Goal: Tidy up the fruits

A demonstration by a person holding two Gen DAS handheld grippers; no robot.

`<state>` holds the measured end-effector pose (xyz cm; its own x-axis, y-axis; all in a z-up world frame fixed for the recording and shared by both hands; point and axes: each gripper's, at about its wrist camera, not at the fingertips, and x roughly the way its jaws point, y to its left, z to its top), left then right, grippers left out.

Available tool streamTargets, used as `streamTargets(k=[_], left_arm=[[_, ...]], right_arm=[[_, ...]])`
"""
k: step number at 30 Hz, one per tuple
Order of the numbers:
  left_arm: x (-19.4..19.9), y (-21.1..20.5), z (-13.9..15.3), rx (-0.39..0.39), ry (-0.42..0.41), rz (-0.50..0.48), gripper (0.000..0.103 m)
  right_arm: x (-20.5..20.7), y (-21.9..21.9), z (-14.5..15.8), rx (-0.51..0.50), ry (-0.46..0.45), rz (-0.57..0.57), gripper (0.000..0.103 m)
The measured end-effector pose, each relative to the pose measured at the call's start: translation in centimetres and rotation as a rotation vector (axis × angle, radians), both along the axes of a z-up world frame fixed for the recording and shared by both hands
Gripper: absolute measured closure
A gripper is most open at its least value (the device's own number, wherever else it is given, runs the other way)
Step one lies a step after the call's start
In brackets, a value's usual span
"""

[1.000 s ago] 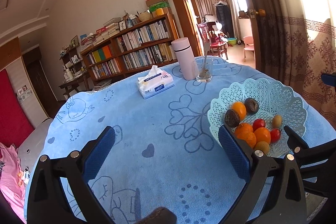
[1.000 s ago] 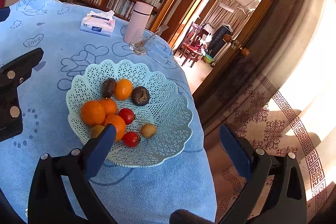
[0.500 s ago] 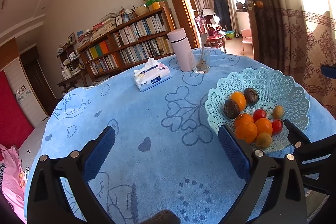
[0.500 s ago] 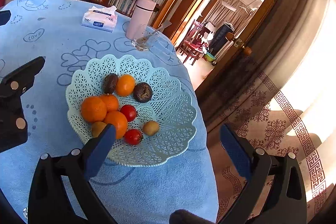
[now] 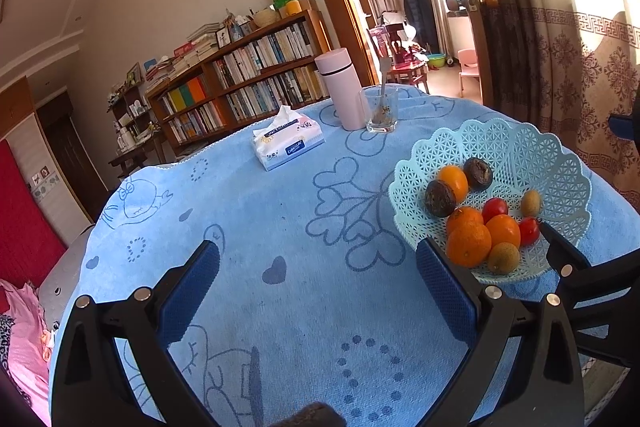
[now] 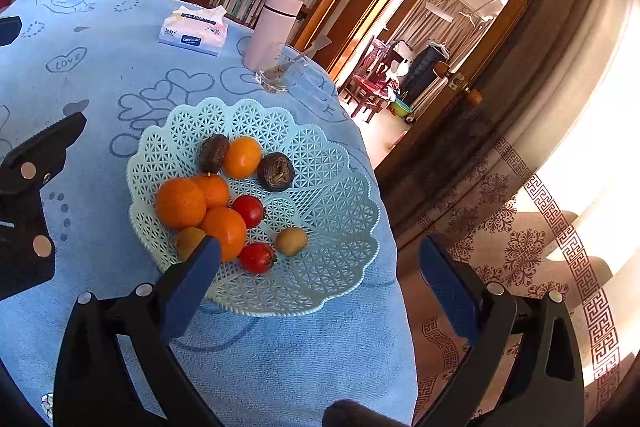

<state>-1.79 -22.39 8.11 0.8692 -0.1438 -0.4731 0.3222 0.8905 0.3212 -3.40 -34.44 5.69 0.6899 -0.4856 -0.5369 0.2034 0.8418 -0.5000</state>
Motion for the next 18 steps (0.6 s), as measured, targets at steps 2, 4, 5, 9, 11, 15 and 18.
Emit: streamTargets(k=[2, 4, 5, 9, 11, 15, 18], left_arm=[[0.00, 0.01, -0.10, 0.005, 0.000, 0.001, 0.005], [0.06, 0.00, -0.25, 0.010, 0.003, 0.001, 0.005], [-0.01, -0.01, -0.32, 0.011, 0.003, 0.001, 0.005], [0.02, -0.02, -0.47, 0.015, 0.007, 0.004, 0.005], [0.13, -0.02, -0.49, 0.014, 0.009, 0.005, 0.005], [0.09, 0.03, -0.52, 0.016, 0.010, 0.004, 0.005], [0.08, 0.08, -0.60, 0.017, 0.011, 0.004, 0.005]], right_arm=[[0.11, 0.00, -0.09, -0.001, 0.004, -0.002, 0.003], [0.17, -0.02, -0.16, -0.002, 0.006, -0.002, 0.003], [0.14, -0.02, -0.16, -0.002, 0.006, -0.002, 0.003], [0.14, 0.01, -0.27, -0.004, 0.010, 0.002, 0.003], [0.21, 0.03, -0.39, -0.005, 0.014, 0.003, 0.003], [0.31, 0.06, -0.59, -0.008, 0.020, 0.005, 0.003], [0.31, 0.07, -0.63, -0.009, 0.021, 0.004, 0.003]])
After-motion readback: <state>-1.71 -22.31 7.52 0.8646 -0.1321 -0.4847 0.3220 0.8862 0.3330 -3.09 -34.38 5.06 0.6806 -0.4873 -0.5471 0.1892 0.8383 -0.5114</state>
